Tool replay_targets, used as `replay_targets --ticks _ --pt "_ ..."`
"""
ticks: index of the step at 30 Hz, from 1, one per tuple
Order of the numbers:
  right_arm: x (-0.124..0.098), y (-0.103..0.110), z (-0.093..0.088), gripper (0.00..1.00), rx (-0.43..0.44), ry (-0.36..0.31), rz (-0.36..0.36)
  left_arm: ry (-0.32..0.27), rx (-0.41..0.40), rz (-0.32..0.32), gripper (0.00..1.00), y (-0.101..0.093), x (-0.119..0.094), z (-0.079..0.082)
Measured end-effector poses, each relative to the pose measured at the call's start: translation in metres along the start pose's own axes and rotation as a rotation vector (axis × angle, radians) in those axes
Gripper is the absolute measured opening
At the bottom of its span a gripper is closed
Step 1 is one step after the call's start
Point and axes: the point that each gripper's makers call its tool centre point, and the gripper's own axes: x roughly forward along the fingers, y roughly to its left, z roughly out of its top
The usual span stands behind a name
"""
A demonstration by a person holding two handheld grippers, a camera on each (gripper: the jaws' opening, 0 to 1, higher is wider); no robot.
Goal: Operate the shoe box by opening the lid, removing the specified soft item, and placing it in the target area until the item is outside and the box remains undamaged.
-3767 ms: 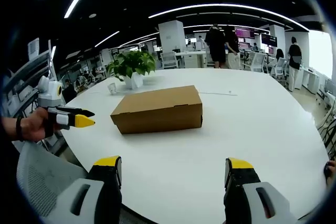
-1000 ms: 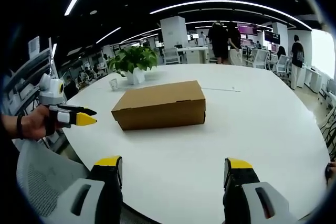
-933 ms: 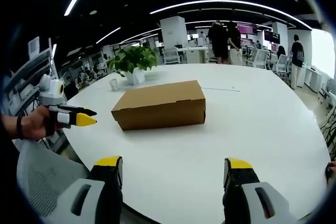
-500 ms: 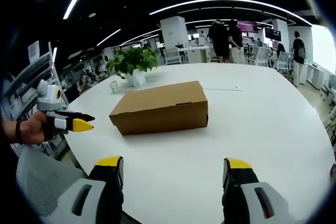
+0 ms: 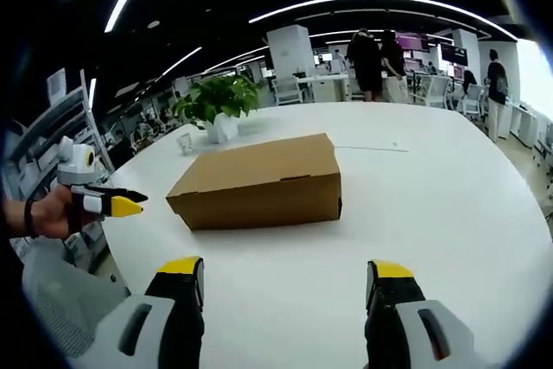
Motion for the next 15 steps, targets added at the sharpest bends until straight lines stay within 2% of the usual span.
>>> replay_targets --ticks 9,15 --pt "0.025 -0.015 0.008 0.75 0.028 -0.002 0.013 -0.014 -0.003 0.000 0.71 0.004 0.011 0.012" --pt "0.044 -0.023 0.027 0.74 0.055 -0.019 0.026 -0.026 -0.027 -0.003 0.71 0.005 0.023 0.022"
